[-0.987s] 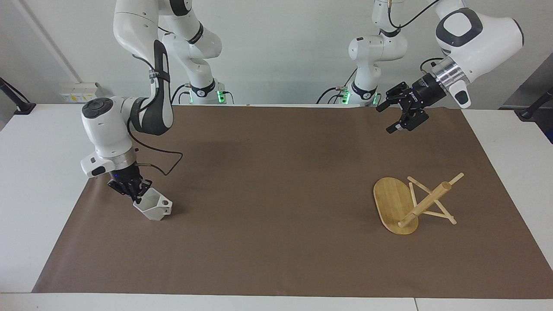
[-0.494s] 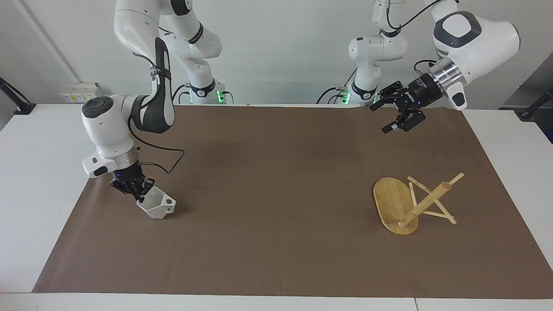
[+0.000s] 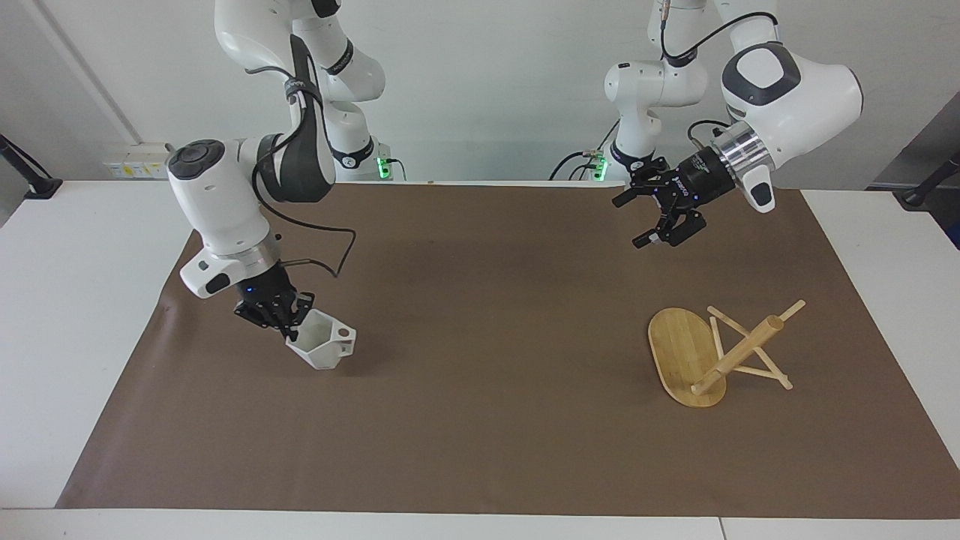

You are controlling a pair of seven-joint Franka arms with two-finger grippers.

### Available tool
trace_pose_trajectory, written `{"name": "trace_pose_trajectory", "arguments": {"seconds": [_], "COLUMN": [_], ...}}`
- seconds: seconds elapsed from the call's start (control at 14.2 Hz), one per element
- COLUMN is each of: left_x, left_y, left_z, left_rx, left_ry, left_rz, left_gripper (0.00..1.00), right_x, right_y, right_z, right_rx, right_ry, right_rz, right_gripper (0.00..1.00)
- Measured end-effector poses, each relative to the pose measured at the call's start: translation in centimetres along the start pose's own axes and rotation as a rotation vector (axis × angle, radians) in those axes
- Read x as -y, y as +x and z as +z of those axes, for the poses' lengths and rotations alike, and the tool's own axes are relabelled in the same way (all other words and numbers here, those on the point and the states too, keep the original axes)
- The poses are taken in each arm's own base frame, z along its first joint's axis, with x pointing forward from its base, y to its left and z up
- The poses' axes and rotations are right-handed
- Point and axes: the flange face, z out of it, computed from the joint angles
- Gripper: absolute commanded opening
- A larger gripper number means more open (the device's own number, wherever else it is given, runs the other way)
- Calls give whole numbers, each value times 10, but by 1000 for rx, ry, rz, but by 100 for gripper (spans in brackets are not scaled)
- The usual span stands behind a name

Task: Hang cup on rack
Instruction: 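Bring the cup to the left gripper and close it on the cup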

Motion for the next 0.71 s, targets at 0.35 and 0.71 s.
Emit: {"name": "trace_pose_trajectory", "arguments": {"seconds": [0.35,0.71], "left_x": [-2,3], "left_y": [-5,-13], "left_z": [17,60], "left_rx": [76,93], "left_ry": [-1,8], "left_rz": [-40,-58], "left_gripper": [100,100], "right_x": [106,177], "right_y": [-12,-32], "right_z": [-9,-42], "right_rx": [5,-14], "right_ry": [242,295], "right_rz": [5,-57], "right_gripper": [0,0]}}
